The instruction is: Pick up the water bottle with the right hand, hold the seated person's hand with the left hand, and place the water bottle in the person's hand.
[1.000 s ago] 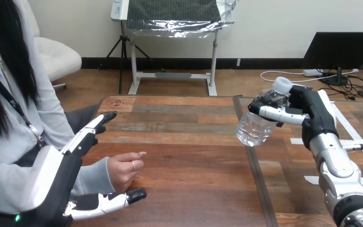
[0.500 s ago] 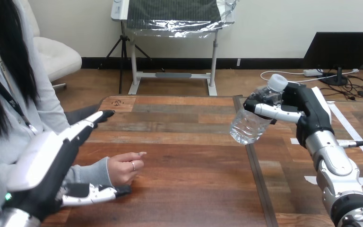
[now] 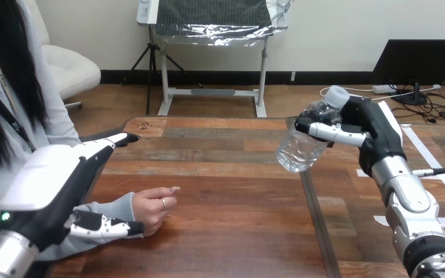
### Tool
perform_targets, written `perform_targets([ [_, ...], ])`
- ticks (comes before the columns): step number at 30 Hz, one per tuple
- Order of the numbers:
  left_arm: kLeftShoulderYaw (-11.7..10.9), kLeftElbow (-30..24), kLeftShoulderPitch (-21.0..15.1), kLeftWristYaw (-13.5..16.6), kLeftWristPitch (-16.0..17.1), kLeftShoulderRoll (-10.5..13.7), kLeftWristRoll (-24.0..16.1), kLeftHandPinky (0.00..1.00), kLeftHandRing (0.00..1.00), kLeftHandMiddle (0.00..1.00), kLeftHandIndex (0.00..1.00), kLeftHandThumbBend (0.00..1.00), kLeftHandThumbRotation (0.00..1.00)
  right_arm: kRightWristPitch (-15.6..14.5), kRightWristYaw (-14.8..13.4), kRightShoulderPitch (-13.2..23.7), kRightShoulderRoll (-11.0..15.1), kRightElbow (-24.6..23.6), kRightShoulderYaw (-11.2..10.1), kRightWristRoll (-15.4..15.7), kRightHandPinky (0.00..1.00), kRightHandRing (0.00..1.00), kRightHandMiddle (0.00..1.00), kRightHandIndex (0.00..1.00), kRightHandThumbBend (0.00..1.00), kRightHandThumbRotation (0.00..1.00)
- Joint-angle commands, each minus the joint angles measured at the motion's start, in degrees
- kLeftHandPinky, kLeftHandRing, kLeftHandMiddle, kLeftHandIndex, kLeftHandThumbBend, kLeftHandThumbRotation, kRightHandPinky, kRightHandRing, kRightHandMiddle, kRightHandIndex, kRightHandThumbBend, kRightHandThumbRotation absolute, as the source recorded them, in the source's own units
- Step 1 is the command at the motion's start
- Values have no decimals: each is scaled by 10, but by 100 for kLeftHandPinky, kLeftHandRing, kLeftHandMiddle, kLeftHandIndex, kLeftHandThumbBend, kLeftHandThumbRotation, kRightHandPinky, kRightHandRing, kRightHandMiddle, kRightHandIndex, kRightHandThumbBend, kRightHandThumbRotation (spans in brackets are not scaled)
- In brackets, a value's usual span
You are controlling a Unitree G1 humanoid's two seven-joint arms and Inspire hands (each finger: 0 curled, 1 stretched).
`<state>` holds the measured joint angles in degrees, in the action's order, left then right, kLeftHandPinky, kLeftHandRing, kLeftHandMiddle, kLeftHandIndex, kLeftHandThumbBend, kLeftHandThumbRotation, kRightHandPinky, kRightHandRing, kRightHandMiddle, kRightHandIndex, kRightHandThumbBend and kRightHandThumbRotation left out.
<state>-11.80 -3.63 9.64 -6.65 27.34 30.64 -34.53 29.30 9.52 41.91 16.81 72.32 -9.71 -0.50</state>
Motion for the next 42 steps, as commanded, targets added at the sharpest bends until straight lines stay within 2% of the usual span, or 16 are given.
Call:
perform_targets([
  [1, 13, 20, -50, -6, -10, 41, -11, 79, 85, 85, 86, 100, 23, 26, 1, 46, 4, -44, -12, -16, 19, 24, 35, 40, 77, 0],
  [8, 28, 54, -74, -2, -8, 73, -31, 78, 84, 84, 85, 100, 24, 19, 5, 44, 7, -54, -12, -20, 18, 23, 33, 40, 76, 0],
  [15, 49, 99, -103, -17, -17, 95, -28, 78, 84, 84, 84, 100, 26, 10, 11, 41, 9, -67, -14, -28, 18, 22, 32, 40, 75, 0],
  [29, 103, 184, -153, -36, -32, 127, -51, 79, 84, 84, 85, 100, 34, 10, 20, 29, 11, -98, -13, -35, 17, 20, 30, 39, 76, 0],
  [42, 154, 269, -201, -38, -21, 146, -62, 78, 83, 84, 84, 100, 40, 0, 35, 16, 11, -135, -15, -49, 16, 20, 30, 39, 75, 0],
])
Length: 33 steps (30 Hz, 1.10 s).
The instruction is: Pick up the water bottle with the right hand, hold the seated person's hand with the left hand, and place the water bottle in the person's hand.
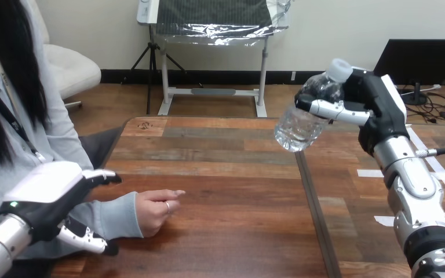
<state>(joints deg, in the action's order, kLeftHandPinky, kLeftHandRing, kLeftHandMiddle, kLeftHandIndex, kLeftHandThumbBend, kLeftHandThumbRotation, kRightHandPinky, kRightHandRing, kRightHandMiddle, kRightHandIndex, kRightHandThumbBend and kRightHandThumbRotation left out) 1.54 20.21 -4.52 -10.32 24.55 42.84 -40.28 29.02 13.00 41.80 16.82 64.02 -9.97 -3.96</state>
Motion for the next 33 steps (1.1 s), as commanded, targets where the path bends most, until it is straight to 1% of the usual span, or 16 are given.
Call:
perform_targets([
  [1, 25, 36, -62, 0, 7, 25, -6, 78, 83, 84, 84, 100, 41, 3, 0, 16, 11, -55, -12, -14, 16, 20, 30, 39, 75, 0],
  [5, 37, 56, -73, 4, 9, 25, -9, 78, 83, 84, 84, 100, 42, 1, 6, 11, 12, -67, -13, -18, 16, 20, 30, 39, 75, 0],
  [10, 52, 81, -85, 13, 12, 25, -14, 78, 82, 83, 84, 100, 44, -8, 11, 4, 11, -85, -15, -26, 16, 20, 31, 39, 74, 0],
  [12, 67, 100, -92, 21, 15, 23, -20, 77, 82, 82, 83, 100, 46, -8, 13, -3, 11, -103, -16, -27, 16, 21, 32, 39, 75, 0],
  [14, 75, 110, -96, 25, 17, 22, -23, 76, 81, 82, 83, 100, 46, -6, 14, -7, 12, -111, -16, -27, 16, 20, 31, 39, 75, 0],
  [16, 78, 116, -98, 30, 21, 22, -22, 76, 81, 81, 83, 100, 46, -7, 17, -9, 12, -117, -16, -29, 16, 20, 31, 39, 75, 0],
  [20, 83, 120, -99, 32, 19, 21, -19, 75, 80, 80, 82, 100, 45, -13, 19, -14, 13, -127, -16, -33, 15, 20, 30, 39, 75, 0],
  [26, 92, 135, -102, 38, 21, 16, -14, 74, 79, 79, 82, 100, 44, -36, 25, -22, 10, -149, -19, -45, 14, 19, 30, 38, 76, 0],
  [33, 100, 138, -98, 55, 17, 11, -17, 71, 75, 77, 80, 100, 43, -39, 26, -35, 11, -173, -16, -45, 14, 18, 30, 38, 76, 0],
])
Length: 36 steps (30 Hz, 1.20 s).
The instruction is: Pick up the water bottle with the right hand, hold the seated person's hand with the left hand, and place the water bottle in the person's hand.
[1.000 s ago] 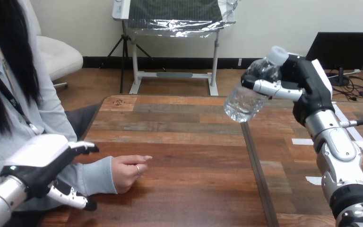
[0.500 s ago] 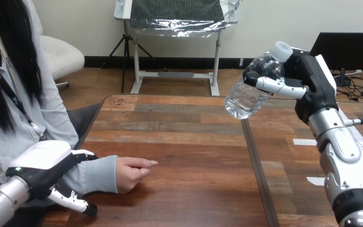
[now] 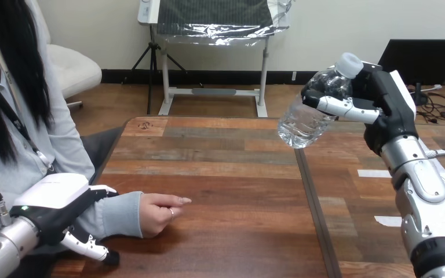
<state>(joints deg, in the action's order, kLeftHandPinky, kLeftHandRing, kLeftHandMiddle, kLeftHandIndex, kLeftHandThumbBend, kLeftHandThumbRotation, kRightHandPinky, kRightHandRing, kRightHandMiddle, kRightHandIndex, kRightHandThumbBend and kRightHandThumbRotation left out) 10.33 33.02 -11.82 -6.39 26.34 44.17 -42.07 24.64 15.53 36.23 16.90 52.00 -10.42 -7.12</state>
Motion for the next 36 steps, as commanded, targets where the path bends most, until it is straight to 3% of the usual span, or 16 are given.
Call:
perform_targets([
  [1, 13, 11, -25, 18, -1, -3, 1, 70, 74, 77, 79, 100, 42, 5, 0, 19, 10, -55, -11, -13, 14, 18, 30, 38, 76, 0],
  [7, 15, 5, -20, 20, -12, -10, 7, 62, 69, 73, 77, 100, 41, 3, -2, 12, 9, -69, -11, -12, 14, 18, 29, 38, 77, 0],
  [12, 18, 9, -19, 39, -10, -18, 8, 58, 65, 69, 73, 100, 37, 5, -2, 9, 10, -72, -10, -9, 14, 18, 29, 38, 77, 0],
  [20, 20, 10, -18, 45, -16, -31, 17, 57, 61, 64, 68, 100, 32, 5, 0, 8, 11, -75, -9, -8, 14, 18, 29, 38, 77, 0],
  [29, 20, 16, -17, 59, -18, -42, 27, 55, 55, 58, 61, 100, 22, 6, 4, 9, 10, -75, -9, -9, 14, 18, 29, 38, 77, 0],
  [36, 22, 23, -19, 71, -20, -49, 32, 45, 47, 52, 55, 99, 12, 6, 10, 11, 9, -74, -9, -11, 14, 19, 29, 38, 76, 0],
])
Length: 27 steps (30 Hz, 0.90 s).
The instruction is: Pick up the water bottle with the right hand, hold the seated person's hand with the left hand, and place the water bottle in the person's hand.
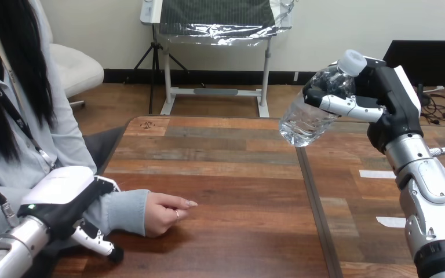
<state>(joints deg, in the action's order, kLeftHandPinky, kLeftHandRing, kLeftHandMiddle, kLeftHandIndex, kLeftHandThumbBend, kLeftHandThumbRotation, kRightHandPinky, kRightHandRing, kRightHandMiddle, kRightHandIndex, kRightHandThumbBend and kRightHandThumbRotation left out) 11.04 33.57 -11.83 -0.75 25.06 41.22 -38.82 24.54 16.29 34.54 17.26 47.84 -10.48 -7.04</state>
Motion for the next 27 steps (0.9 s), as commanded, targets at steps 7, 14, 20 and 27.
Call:
perform_targets([
  [7, 16, 17, -18, 29, -12, -26, -1, 38, 42, 48, 49, 97, 5, 0, 4, 30, 2, -31, -8, -14, 14, 18, 29, 37, 76, 0],
  [14, 16, 19, -17, 49, -17, -32, -4, 33, 39, 46, 45, 95, 1, 7, 1, 30, -3, -27, -4, -6, 13, 17, 28, 37, 76, 0],
  [20, 17, 15, -16, 61, -25, -34, -6, 30, 37, 44, 44, 94, 0, 7, 3, 33, -10, -21, -1, -7, 13, 18, 28, 37, 75, 0],
  [27, 18, 12, -16, 69, -24, -34, -3, 28, 34, 42, 42, 93, 0, 26, 7, 38, -14, -5, 8, 3, 14, 18, 30, 37, 76, 0],
])
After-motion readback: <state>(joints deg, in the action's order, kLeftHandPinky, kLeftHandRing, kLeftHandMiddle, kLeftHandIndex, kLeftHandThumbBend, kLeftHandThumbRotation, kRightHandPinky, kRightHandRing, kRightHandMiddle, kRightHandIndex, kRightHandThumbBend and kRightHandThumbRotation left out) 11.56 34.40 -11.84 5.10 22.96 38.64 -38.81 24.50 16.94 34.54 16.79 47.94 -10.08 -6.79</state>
